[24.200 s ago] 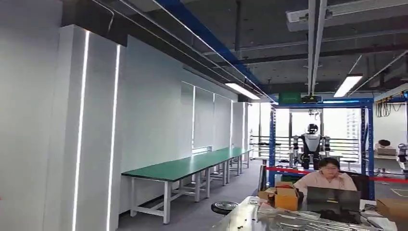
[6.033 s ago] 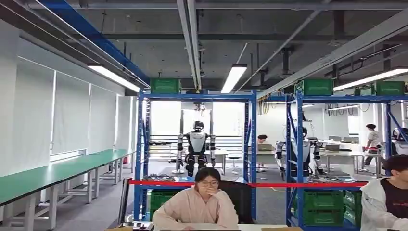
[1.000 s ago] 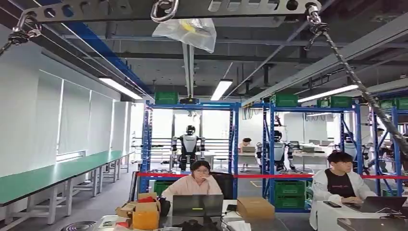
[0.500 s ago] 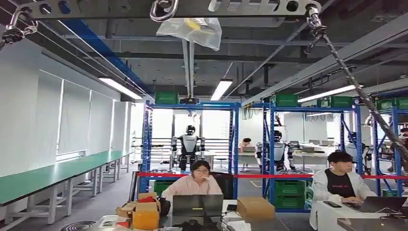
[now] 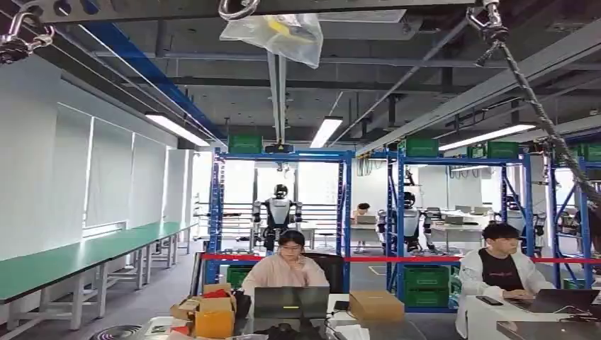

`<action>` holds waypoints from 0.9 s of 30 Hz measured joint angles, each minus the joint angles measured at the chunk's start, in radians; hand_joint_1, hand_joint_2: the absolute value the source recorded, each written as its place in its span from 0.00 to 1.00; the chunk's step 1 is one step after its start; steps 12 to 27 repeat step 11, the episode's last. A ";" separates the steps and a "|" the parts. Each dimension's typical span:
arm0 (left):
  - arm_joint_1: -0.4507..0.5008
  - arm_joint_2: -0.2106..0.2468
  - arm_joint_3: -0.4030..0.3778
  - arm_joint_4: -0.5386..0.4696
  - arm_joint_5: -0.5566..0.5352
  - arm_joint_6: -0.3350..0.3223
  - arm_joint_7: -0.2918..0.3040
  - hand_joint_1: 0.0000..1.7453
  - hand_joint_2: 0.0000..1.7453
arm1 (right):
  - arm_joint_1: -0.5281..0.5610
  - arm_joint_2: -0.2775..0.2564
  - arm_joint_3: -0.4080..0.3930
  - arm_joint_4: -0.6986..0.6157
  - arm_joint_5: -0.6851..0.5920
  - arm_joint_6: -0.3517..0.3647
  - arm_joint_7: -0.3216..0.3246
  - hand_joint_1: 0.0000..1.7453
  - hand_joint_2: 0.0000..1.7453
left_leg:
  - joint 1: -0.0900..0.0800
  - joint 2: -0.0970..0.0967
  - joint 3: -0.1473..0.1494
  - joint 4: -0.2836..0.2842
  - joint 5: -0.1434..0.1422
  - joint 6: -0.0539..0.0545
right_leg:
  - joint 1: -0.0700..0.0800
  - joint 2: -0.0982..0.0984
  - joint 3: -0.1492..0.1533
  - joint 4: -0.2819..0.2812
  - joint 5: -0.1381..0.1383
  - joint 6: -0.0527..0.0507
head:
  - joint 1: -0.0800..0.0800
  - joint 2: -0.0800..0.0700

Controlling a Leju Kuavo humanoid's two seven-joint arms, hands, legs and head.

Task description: Take the parts from the cabinet and place them on the table.

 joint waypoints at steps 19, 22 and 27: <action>0.006 0.011 -0.088 -0.012 0.063 0.002 0.009 0.00 0.00 | 0.021 -0.004 0.041 -0.010 -0.029 0.001 -0.006 0.00 1.00 | -0.002 0.000 0.001 0.004 -0.002 0.009 | -0.007 0.002 -0.001 -0.007 0.004 0.006 | 0.000 0.000; 0.006 0.011 -0.088 -0.012 0.063 0.002 0.009 0.00 0.00 | 0.021 -0.004 0.041 -0.010 -0.029 0.001 -0.006 0.00 1.00 | -0.002 0.000 0.001 0.004 -0.002 0.009 | -0.007 0.002 -0.001 -0.007 0.004 0.006 | 0.000 0.000; 0.006 0.011 -0.088 -0.012 0.063 0.002 0.009 0.00 0.00 | 0.021 -0.004 0.041 -0.010 -0.029 0.001 -0.006 0.00 1.00 | -0.002 0.000 0.001 0.004 -0.002 0.009 | -0.007 0.002 -0.001 -0.007 0.004 0.006 | 0.000 0.000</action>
